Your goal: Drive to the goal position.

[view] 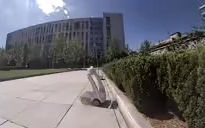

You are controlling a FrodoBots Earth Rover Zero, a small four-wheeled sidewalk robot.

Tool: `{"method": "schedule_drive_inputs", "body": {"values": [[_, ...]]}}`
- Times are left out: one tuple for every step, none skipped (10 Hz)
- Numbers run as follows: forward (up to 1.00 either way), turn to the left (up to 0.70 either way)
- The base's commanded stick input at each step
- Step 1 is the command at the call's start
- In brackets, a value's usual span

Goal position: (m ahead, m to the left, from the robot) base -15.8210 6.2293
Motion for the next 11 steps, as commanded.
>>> {"method": "schedule_drive_inputs", "body": {"values": [[0.01,0.00],[0.04,0.00],[0.01,0.00],[0.00,0.00],[0.02,0.00],[0.03,0.00],[0.04,0.00],[0.01,0.00],[0.00,0.00],[0.00,0.00],[0.01,0.00]]}}
